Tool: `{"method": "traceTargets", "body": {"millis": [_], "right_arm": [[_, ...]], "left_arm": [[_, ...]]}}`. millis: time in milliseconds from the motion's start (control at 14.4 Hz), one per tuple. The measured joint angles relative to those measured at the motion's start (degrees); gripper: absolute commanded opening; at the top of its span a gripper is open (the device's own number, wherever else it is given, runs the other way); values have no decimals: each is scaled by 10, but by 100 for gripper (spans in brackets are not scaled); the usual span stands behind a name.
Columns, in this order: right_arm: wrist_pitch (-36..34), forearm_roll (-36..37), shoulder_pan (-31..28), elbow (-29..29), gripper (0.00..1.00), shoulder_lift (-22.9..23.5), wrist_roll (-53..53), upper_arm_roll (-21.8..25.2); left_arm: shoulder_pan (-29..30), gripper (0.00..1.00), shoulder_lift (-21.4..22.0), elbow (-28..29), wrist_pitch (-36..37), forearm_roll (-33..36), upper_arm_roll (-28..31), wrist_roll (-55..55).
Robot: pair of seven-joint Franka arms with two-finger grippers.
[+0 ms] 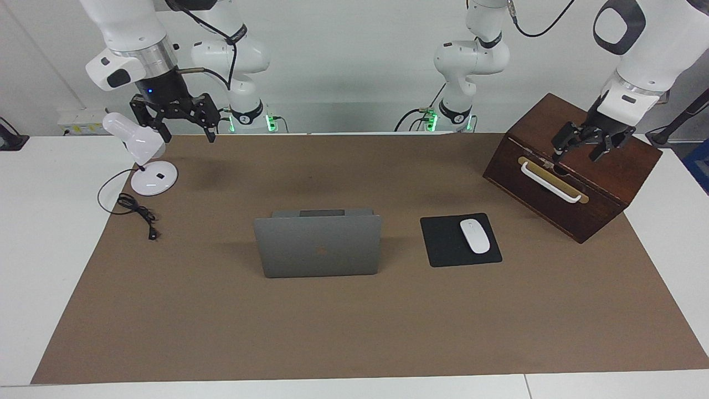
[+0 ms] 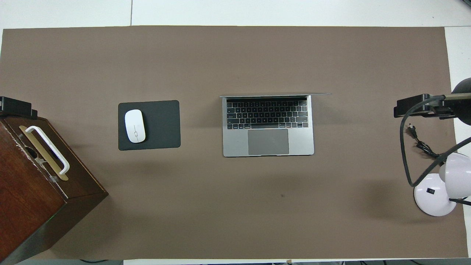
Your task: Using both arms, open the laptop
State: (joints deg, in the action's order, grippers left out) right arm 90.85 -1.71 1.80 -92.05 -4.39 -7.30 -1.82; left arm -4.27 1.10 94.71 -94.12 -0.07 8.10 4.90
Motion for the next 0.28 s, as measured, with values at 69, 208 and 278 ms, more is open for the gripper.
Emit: {"method": "traceTargets", "body": {"millis": [69, 208, 278], "right_arm": [[0, 0, 0, 0, 100, 0, 0, 0], [0, 0, 0, 0, 100, 0, 0, 0], [0, 0, 0, 0, 100, 1, 0, 1]], "left_arm": [[0, 100, 0, 0, 1, 6, -1, 0], [0, 100, 0, 0, 1, 7, -2, 0], [0, 100, 0, 0, 1, 7, -2, 0]]}}
